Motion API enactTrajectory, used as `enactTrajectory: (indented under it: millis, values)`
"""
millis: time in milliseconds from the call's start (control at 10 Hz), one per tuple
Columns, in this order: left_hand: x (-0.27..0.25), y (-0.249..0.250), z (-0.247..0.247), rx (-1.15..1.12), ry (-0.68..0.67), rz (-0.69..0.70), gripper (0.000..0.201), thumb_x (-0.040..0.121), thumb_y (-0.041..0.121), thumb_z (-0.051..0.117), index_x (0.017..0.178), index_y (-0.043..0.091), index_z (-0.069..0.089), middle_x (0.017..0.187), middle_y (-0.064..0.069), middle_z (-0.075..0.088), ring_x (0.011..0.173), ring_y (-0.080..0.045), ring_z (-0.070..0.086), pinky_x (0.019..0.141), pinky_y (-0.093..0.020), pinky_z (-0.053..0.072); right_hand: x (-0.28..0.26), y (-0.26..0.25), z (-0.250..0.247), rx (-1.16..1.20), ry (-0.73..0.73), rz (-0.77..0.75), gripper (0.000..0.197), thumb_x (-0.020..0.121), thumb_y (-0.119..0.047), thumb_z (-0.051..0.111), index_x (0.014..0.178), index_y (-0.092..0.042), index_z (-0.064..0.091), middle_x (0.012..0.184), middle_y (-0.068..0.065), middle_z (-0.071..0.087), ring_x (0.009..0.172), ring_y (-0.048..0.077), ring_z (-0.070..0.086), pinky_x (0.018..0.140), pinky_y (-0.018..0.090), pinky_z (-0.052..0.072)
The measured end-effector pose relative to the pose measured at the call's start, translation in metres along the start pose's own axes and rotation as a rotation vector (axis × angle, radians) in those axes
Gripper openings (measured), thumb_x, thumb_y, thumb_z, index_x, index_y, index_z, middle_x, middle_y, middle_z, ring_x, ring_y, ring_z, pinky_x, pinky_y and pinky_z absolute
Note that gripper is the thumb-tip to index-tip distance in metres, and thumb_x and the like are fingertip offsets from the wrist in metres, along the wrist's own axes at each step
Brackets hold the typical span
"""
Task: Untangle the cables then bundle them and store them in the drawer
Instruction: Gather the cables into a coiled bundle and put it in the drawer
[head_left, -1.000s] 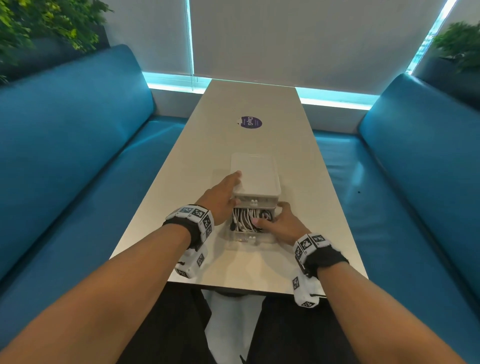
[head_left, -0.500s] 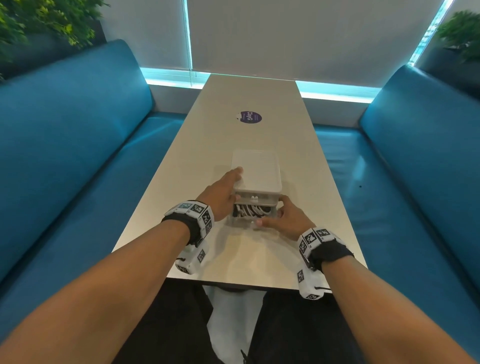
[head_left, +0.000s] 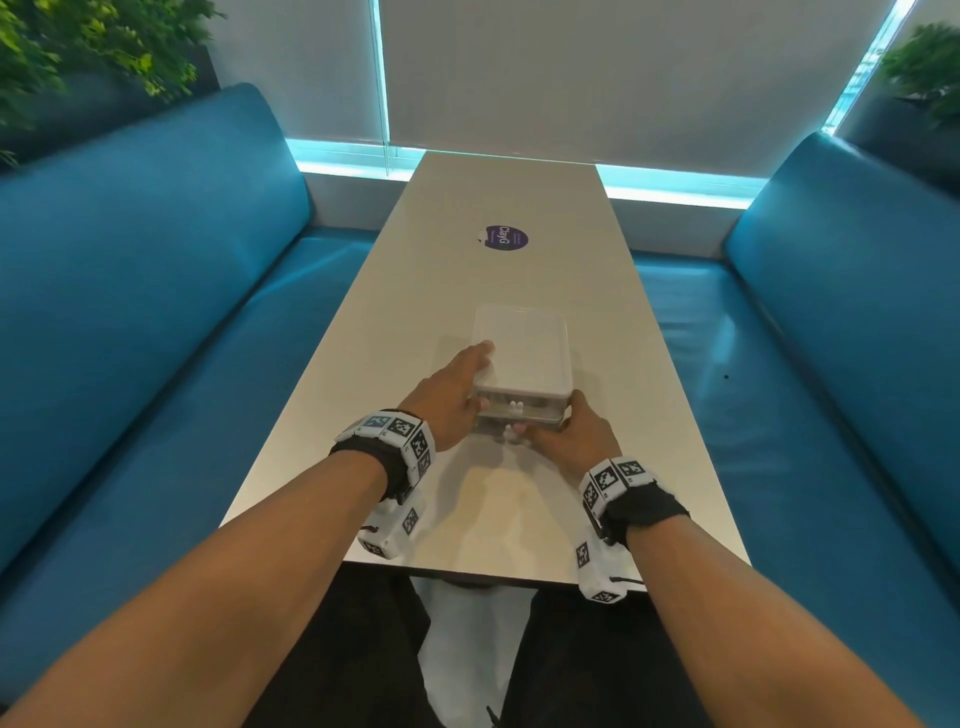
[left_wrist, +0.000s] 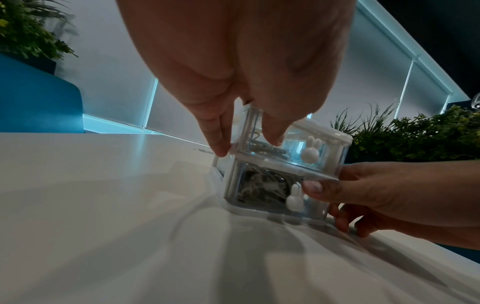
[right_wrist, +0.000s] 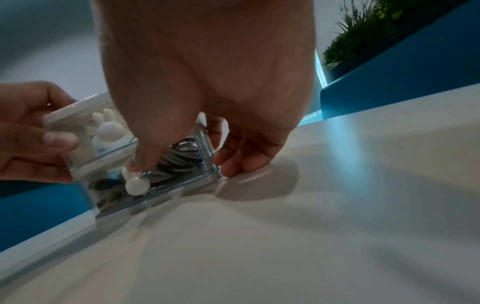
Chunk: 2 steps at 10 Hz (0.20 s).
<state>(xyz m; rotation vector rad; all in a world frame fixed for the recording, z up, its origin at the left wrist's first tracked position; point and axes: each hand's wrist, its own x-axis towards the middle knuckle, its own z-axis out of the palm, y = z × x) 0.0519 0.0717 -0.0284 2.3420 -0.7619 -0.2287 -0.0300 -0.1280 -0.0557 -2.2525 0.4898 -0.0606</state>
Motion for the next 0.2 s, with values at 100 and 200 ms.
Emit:
enactTrajectory:
  millis: [100, 200]
  values:
    - [-0.0021, 0.0058, -0.0013, -0.008, -0.005, 0.003, 0.073, 0.099, 0.007, 0.050, 0.157, 0.032, 0.014, 0.157, 0.007, 0.038, 0.138, -0.025, 0.047, 0.114, -0.038, 0.036, -0.0054, -0.0048, -0.0007, -0.005, 0.023, 0.000, 0.064, 0.070, -0.057, 0.079, 0.113, -0.024, 0.046, 0.093, -0.005, 0.064, 0.080, 0.018, 0.062, 0.067, 0.026, 0.045]
    - [-0.0052, 0.0066, 0.0033, -0.078, 0.031, 0.008, 0.076, 0.099, 0.004, 0.048, 0.159, 0.030, 0.008, 0.159, 0.007, 0.035, 0.136, -0.025, 0.048, 0.113, -0.039, 0.038, -0.0095, -0.0063, 0.0018, 0.005, 0.050, 0.003, 0.064, 0.076, -0.053, 0.076, 0.120, -0.018, 0.046, 0.095, -0.003, 0.062, 0.082, 0.019, 0.061, 0.067, 0.027, 0.043]
